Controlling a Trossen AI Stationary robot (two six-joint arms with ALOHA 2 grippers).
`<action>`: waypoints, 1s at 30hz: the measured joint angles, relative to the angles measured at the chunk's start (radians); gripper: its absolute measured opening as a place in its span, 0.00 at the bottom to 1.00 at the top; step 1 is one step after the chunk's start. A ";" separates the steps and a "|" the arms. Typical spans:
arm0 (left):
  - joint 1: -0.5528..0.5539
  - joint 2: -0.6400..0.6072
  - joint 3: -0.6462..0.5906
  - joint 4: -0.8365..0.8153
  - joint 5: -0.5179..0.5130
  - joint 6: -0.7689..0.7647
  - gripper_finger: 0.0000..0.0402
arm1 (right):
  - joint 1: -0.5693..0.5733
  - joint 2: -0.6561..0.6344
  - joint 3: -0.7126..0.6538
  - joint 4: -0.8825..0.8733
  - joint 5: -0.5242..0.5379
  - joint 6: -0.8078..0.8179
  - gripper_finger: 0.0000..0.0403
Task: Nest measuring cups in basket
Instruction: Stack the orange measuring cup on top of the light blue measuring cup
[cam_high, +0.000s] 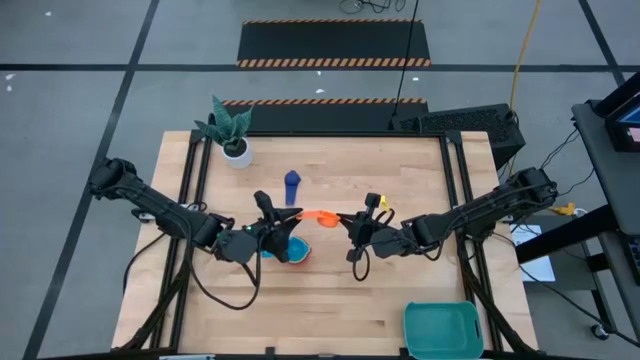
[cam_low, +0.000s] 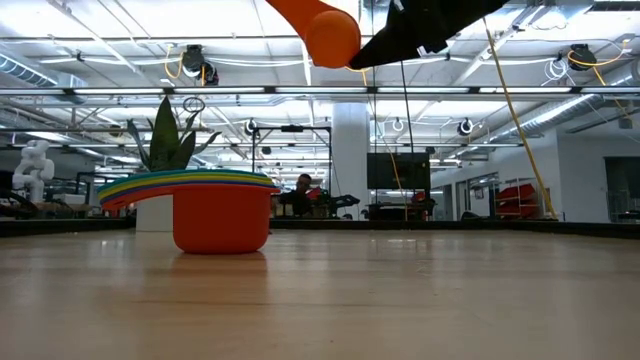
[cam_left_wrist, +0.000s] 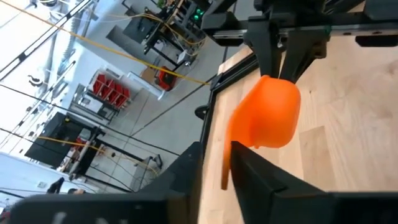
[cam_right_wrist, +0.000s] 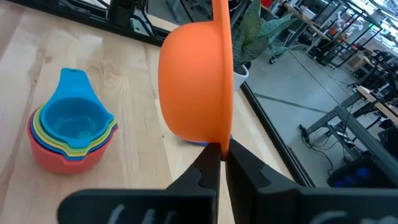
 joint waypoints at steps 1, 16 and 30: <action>0.000 0.000 0.000 -0.001 0.000 0.001 0.17 | 0.000 0.000 0.000 0.000 0.000 0.000 0.01; 0.001 0.000 -0.001 -0.031 0.032 -0.017 0.02 | 0.012 0.000 0.000 -0.007 0.002 -0.021 0.06; -0.101 -0.020 -0.074 -0.032 0.020 -0.041 0.01 | 0.081 -0.158 0.000 -0.266 -0.132 0.170 0.27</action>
